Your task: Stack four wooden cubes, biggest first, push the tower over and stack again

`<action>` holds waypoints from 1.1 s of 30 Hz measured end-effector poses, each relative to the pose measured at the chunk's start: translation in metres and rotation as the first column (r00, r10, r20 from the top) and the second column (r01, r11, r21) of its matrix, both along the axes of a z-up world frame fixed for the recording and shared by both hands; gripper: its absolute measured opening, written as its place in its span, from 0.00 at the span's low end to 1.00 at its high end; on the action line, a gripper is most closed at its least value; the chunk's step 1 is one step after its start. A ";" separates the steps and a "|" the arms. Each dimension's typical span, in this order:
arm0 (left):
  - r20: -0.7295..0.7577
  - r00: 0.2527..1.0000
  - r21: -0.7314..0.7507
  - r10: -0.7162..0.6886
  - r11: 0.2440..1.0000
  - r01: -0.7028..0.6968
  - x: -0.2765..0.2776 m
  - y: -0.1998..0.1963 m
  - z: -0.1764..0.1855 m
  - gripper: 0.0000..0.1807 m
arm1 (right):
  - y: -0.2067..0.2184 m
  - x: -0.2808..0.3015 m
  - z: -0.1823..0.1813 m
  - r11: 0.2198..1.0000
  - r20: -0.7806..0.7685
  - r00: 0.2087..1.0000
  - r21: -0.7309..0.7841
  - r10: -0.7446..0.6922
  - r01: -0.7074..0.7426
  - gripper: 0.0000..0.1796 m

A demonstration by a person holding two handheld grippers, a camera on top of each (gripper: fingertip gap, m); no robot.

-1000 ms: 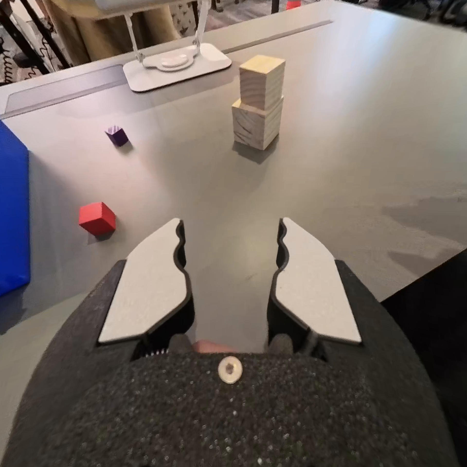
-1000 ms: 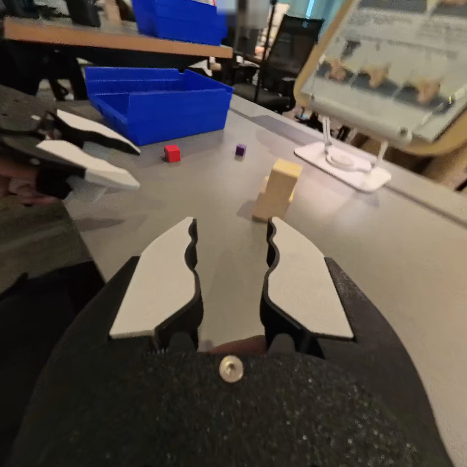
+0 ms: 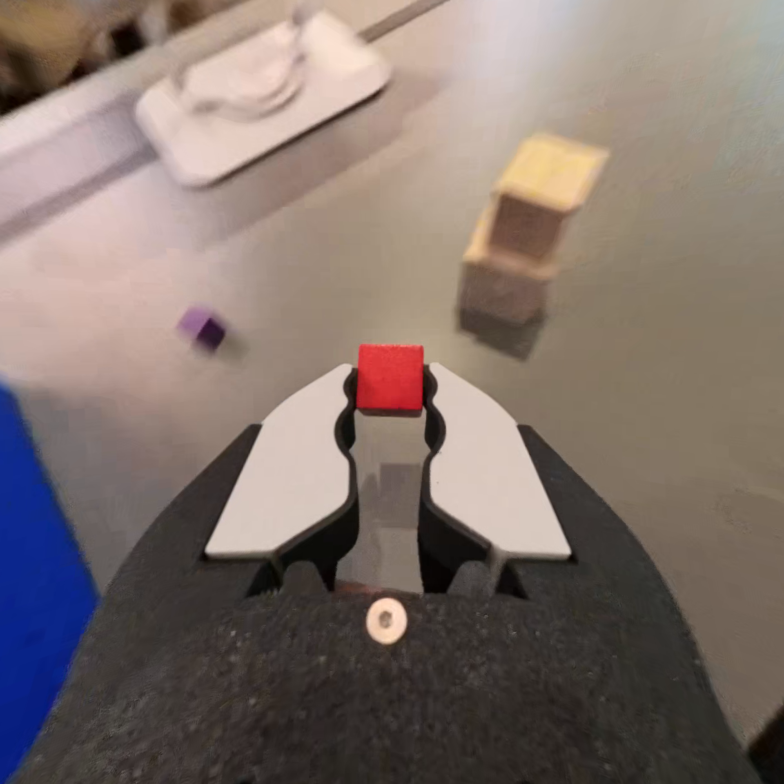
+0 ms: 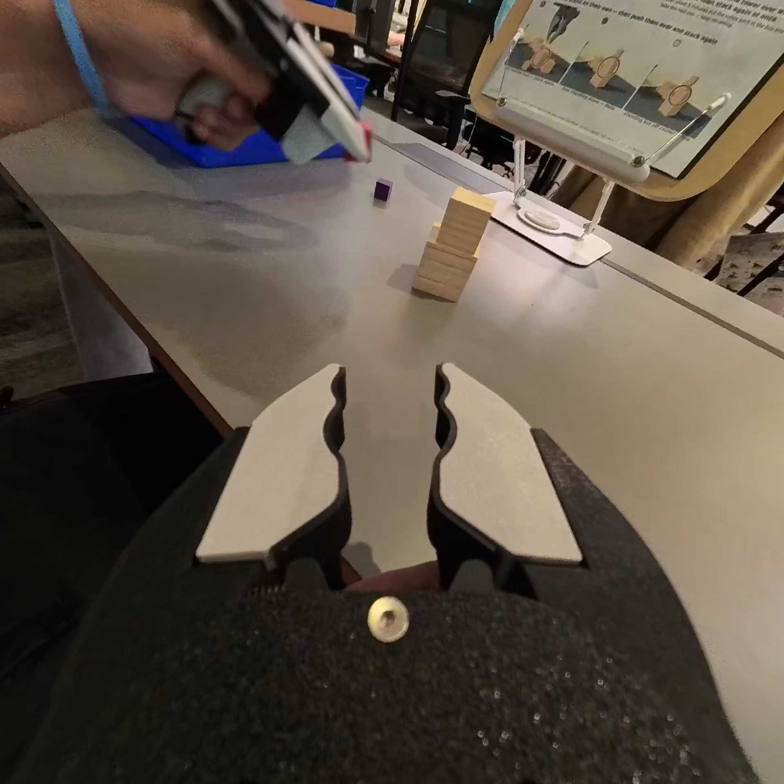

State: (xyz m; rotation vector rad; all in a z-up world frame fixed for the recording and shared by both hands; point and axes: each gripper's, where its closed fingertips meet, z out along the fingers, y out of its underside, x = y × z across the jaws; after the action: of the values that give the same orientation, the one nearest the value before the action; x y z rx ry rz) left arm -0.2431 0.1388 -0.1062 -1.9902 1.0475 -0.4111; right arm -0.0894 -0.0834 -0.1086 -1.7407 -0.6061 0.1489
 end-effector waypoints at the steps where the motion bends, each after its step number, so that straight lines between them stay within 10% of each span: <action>1: -0.006 0.995 0.029 -0.098 0.995 0.098 0.020 -0.007 0.013 0.16 | 0.000 0.000 -0.001 1.000 -0.003 1.000 -0.004 0.000 0.000 0.22; 6: -0.129 0.906 0.038 -0.404 0.911 0.412 0.094 -0.019 0.033 0.16 | -0.001 -0.001 -0.004 1.000 0.029 1.000 0.003 -0.004 0.004 0.22; 16: -0.169 0.874 -0.124 -0.455 0.890 0.439 0.125 0.000 0.013 0.16 | -0.005 -0.009 -0.012 1.000 0.079 0.997 -0.001 0.022 -0.022 0.21; 26: -0.078 0.919 -0.051 -0.387 0.922 0.384 0.110 -0.002 0.034 0.36 | -0.005 -0.005 -0.009 1.000 0.071 0.997 -0.001 0.022 -0.022 0.21; 33: -0.140 0.988 0.170 0.071 0.984 -0.046 0.022 0.073 0.053 0.28 | -0.004 -0.006 -0.011 0.999 0.043 0.999 -0.020 0.027 -0.026 0.21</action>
State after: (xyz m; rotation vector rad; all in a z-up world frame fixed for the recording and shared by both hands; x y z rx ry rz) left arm -0.2214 0.2115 -0.0535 -1.9175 1.0740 -0.1422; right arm -0.0953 -0.0874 -0.1197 -1.7594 -0.6614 0.1359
